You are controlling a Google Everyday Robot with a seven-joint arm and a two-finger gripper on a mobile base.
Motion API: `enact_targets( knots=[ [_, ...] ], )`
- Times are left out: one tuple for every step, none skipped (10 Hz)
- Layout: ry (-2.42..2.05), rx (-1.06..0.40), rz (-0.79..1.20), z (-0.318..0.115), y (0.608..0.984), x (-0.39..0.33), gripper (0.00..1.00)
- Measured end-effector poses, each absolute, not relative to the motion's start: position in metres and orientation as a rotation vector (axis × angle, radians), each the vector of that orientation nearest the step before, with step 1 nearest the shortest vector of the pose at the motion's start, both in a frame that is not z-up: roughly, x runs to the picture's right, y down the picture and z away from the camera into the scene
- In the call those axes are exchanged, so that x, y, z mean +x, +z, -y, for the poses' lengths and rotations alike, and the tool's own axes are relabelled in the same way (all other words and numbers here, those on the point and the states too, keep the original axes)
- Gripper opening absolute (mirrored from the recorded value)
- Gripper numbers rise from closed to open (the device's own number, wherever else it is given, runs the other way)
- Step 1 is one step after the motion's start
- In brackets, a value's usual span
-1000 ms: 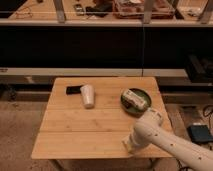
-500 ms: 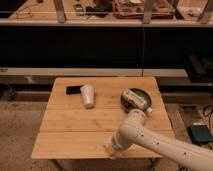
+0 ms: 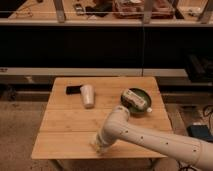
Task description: Wipe the white sponge on the table
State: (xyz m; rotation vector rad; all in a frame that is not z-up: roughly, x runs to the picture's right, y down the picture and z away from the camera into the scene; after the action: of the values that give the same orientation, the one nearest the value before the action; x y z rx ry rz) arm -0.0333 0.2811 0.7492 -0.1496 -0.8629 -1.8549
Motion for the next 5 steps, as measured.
enact_targets(
  knots=[
    [-1.862,-0.155,0.847,-0.276,0.76,-0.039,0.0],
    [-1.858,-0.168,0.829,-0.269,0.775,-0.044,0.0],
    [-1.851,-0.18,0.805,-0.261,0.788,-0.044,0.0],
    [-1.826,-0.208,0.778,-0.249,0.808,-0.044,0.0],
    [-1.808,-0.222,0.761,-0.242,0.819,-0.042,0.0]
  ],
)
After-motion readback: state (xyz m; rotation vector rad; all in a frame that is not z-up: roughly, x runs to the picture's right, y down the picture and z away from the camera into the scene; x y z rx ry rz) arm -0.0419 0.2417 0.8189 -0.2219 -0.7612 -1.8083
